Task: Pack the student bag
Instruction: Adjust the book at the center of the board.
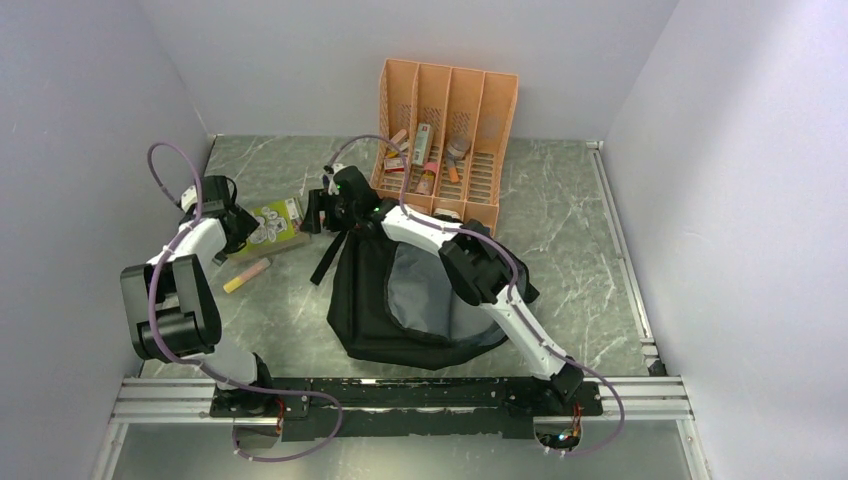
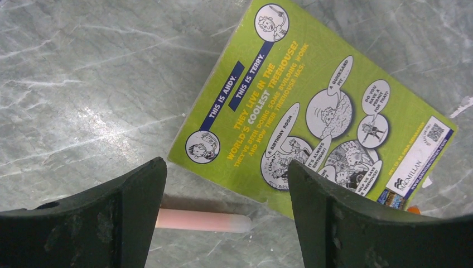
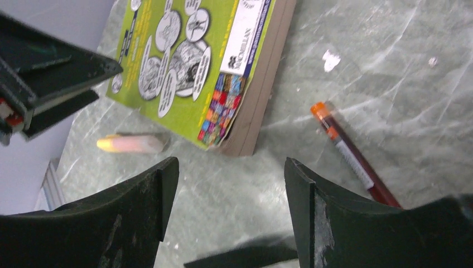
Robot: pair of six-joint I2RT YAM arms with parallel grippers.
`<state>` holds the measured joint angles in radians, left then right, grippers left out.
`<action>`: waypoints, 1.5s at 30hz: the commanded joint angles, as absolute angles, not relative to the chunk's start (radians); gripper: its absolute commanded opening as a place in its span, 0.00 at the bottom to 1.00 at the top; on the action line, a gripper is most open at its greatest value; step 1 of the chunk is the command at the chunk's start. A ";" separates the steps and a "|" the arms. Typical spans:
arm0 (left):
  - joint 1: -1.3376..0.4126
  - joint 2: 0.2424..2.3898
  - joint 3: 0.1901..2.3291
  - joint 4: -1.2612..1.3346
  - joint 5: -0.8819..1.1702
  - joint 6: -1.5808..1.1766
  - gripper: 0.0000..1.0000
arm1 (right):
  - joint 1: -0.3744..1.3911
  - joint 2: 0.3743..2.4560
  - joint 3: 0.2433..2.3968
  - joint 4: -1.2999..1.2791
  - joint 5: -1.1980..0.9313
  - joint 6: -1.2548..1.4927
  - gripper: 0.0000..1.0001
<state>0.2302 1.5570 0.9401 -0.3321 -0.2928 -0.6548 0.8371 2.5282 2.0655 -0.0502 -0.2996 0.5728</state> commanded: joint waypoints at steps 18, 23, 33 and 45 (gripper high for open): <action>0.156 1.615 0.945 -0.328 -0.366 -0.666 0.81 | 0.854 2.694 2.223 -0.039 -0.210 0.617 0.66; 0.149 1.576 0.944 -0.348 -0.467 -0.651 0.81 | 0.854 2.666 2.176 -0.012 -0.244 0.621 0.66; 0.052 1.590 0.933 -0.374 -0.701 -0.659 0.80 | 0.854 2.617 2.105 0.032 -0.305 0.600 0.67; 0.077 1.646 0.935 -0.324 -0.629 -0.646 0.90 | 0.851 2.591 2.064 0.036 -0.366 0.557 0.72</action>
<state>0.0669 1.6356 0.9211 -0.3229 -0.6369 -0.6380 0.8467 2.6148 2.0899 0.0708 -0.3382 0.5869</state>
